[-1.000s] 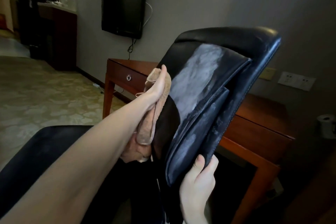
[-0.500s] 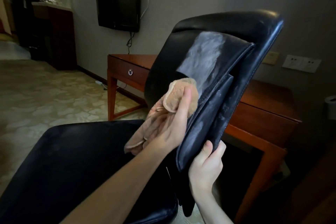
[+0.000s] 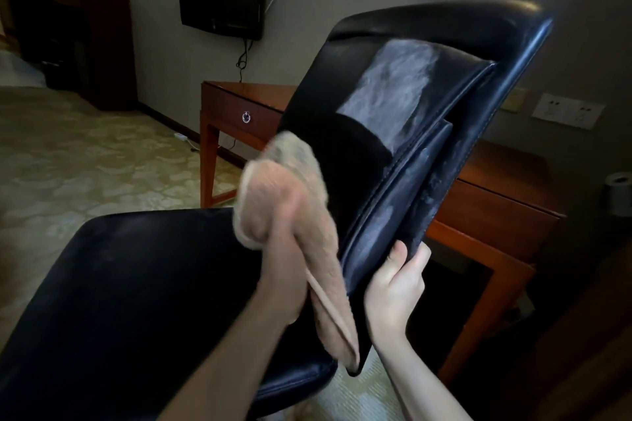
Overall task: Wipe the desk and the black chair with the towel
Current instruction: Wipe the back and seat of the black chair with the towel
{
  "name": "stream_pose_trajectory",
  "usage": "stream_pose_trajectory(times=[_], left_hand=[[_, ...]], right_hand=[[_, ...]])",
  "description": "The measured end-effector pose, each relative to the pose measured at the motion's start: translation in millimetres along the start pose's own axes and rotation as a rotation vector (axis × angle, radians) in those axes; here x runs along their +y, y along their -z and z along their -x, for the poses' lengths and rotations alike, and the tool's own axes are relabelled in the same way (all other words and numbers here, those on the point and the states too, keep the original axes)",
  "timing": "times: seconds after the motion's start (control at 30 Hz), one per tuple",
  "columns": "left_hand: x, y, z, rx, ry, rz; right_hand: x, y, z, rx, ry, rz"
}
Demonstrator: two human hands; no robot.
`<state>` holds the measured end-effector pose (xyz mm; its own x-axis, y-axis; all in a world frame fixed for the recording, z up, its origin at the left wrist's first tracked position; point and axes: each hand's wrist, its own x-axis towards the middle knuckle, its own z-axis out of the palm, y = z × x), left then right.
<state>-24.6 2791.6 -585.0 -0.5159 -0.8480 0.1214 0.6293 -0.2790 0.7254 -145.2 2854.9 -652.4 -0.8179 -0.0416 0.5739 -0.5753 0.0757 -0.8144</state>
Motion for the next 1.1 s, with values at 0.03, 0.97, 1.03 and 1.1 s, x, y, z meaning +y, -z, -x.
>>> stream_pose_trajectory(times=[0.03,0.97,1.03,1.1], left_hand=[[13.6,-1.4,-13.5,0.027,-0.086,0.001],[11.9,-73.4,-69.7,-0.45,-0.08,-0.294],[17.3,-67.7,-43.3,-0.5,-0.061,-0.313],[23.8,-61.4,-23.6,-0.529,-0.018,-0.287]], right_hand=[[-0.6,0.0,0.9,-0.002,-0.013,0.005],[-1.4,1.2,-0.1,-0.02,-0.033,-0.047],[-2.3,2.9,0.2,-0.036,-0.028,-0.02],[-2.4,5.8,-0.7,-0.063,-0.05,0.011]])
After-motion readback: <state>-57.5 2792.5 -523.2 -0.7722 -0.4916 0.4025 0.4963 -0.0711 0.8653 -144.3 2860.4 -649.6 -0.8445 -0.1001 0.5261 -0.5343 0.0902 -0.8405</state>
